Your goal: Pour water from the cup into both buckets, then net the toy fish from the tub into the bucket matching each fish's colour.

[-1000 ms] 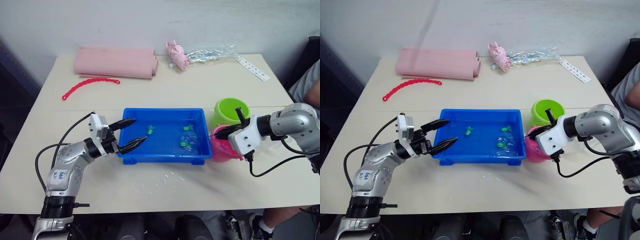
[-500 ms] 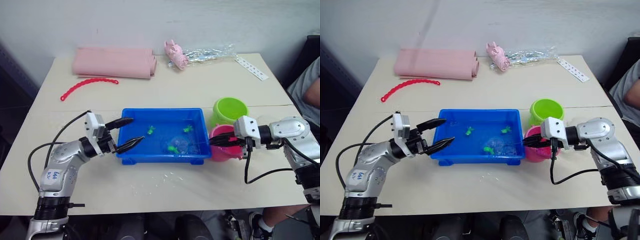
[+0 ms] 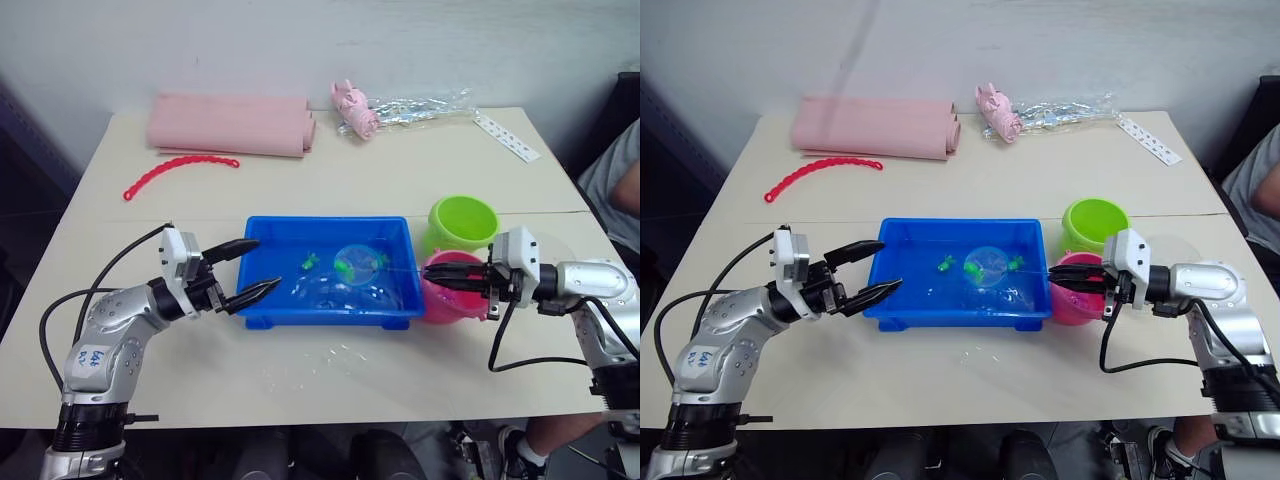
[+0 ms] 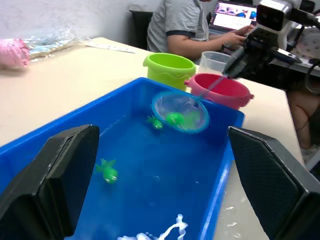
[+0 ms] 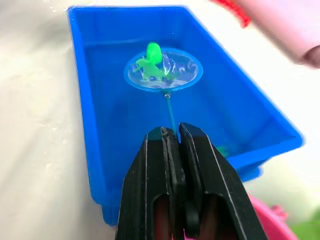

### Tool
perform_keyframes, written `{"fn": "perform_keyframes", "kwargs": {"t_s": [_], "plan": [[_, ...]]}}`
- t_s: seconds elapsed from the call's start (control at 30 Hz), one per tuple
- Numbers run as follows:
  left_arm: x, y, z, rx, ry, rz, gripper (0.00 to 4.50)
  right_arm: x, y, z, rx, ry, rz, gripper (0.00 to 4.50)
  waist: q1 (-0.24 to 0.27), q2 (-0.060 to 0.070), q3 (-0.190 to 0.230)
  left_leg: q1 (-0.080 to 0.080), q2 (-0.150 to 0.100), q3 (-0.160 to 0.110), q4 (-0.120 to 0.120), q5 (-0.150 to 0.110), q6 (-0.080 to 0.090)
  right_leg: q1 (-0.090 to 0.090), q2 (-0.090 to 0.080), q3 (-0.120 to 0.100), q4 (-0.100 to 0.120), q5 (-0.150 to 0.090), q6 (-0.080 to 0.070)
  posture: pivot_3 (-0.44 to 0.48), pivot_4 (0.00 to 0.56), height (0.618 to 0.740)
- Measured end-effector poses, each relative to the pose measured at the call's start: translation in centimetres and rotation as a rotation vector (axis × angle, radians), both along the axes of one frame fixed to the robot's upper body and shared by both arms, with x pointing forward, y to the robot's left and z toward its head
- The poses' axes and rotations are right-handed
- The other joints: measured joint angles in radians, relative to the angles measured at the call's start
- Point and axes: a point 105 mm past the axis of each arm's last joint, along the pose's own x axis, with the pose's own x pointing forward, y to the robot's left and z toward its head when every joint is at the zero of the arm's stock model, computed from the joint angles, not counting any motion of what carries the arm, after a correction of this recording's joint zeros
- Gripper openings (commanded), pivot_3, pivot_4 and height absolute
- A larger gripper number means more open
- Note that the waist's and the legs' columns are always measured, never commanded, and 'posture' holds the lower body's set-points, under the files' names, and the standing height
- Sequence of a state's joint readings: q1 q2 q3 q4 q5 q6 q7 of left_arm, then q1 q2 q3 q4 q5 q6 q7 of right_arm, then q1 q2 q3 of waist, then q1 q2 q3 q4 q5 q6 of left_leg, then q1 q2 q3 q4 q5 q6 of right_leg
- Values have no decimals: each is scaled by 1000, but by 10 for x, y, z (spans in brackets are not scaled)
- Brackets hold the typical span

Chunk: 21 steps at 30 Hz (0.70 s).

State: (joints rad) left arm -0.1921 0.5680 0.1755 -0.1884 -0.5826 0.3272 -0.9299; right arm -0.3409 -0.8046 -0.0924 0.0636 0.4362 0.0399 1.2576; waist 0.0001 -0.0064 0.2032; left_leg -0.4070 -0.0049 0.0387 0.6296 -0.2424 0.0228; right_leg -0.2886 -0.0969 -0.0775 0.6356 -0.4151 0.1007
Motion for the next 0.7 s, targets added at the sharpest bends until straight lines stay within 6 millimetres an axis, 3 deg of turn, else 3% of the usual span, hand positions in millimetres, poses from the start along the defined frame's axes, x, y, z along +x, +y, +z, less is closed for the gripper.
{"fn": "perform_keyframes", "kwargs": {"t_s": [0.23, 0.33, 0.57, 0.7], "plan": [[3, -1, 15, 23, -52, -48, 4477, -9, -11, 22, 57, -49, -77, 0, 4, 0, 0, 0, -1, 0, 0, 0, 0, 0, 0, 0, 0, 0, 0, 0, 150, 740], [12, -7, 38, -19, -111, -78, 4477, -13, -37, 46, 76, -91, -201, 0, 9, 0, 0, 0, -1, 0, 0, 0, 0, 0, 0, 0, -1, 0, 0, 0, 150, 740], [22, -25, 55, -64, -145, -143, 4477, -19, -65, 50, 59, -117, -335, 0, 17, 0, 0, 0, -1, 1, -1, 0, 0, 0, 0, 0, -1, 0, 0, 0, 150, 740], [27, -33, 55, -75, -140, -187, 4477, -14, -92, 52, -3, -197, -454, 0, 19, 0, 0, 0, -1, 2, 0, 0, 0, 0, 0, 0, 0, 0, 0, 0, 150, 740]]}}
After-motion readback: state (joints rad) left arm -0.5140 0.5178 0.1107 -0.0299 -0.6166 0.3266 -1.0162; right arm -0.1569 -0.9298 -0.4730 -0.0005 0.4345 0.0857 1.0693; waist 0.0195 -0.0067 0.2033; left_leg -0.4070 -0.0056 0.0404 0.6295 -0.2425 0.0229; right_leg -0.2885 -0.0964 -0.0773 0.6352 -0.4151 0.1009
